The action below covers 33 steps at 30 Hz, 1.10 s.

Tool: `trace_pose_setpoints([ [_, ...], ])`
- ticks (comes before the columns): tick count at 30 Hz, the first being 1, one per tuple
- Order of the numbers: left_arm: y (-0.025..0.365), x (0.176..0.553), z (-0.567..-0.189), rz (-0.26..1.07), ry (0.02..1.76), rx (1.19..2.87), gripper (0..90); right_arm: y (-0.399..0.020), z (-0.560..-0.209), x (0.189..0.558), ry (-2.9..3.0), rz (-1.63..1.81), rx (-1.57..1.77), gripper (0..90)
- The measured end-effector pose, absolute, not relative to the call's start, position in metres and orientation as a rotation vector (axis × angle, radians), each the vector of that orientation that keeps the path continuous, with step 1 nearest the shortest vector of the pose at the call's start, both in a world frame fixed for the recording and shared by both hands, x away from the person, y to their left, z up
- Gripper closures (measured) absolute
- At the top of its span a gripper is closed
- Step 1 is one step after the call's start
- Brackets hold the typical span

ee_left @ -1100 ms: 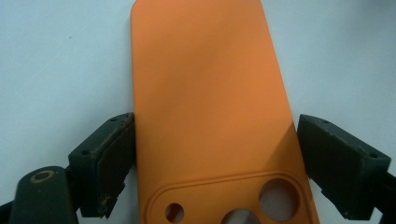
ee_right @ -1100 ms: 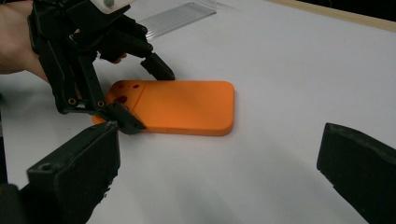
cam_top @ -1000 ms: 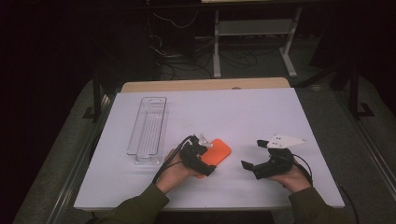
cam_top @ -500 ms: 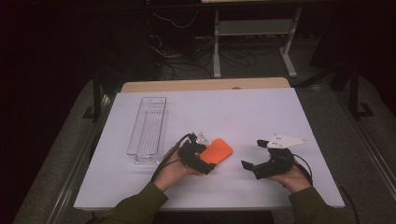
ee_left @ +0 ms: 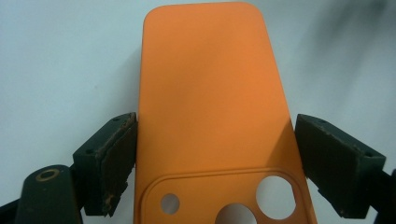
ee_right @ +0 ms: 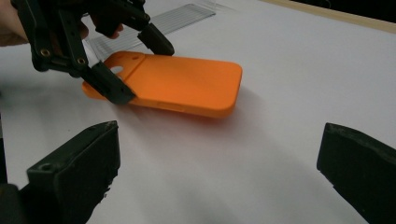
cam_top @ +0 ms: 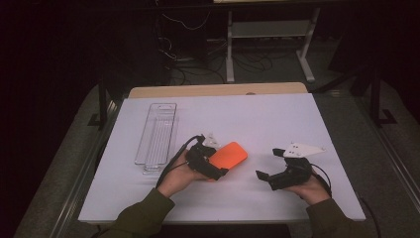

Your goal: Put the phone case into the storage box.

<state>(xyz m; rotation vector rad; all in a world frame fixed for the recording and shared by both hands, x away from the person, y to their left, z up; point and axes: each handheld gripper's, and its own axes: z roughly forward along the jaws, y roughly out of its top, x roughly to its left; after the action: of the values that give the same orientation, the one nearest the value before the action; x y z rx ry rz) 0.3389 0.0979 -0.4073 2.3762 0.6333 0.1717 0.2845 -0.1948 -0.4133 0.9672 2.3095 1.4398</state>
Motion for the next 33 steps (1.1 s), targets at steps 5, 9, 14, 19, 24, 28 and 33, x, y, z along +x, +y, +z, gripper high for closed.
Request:
trace_pose_setpoints([
  [5, 0.102, 0.344, -0.393, 0.166, 0.591, 2.354, 15.3, -0.195, -0.414, 0.285, 2.310, 1.438, 0.967, 0.0],
  [9, 0.103, 0.347, -0.386, 0.152, 0.592, 2.326, 15.3, -0.194, -0.414, 0.285, 2.314, 1.434, 0.962, 0.0],
  [14, 0.104, 0.351, -0.379, 0.154, 0.536, 2.331, 15.3, -0.195, -0.414, 0.285, 2.313, 1.433, 0.973, 0.0],
  [19, 0.105, 0.357, -0.370, 0.155, 0.484, 2.359, 15.3, -0.195, -0.414, 0.285, 2.316, 1.432, 0.976, 0.0],
  [24, 0.108, 0.364, -0.365, 0.136, 0.452, 2.367, 15.3, -0.194, -0.415, 0.286, 2.311, 1.429, 0.970, 0.0],
  [28, 0.111, 0.369, -0.362, 0.132, 0.455, 2.374, 15.3, -0.194, -0.415, 0.286, 2.314, 1.425, 0.978, 0.0],
  [33, 0.116, 0.371, -0.360, 0.124, 0.472, 2.370, 15.3, -0.193, -0.417, 0.286, 2.310, 1.417, 0.990, 0.0],
])
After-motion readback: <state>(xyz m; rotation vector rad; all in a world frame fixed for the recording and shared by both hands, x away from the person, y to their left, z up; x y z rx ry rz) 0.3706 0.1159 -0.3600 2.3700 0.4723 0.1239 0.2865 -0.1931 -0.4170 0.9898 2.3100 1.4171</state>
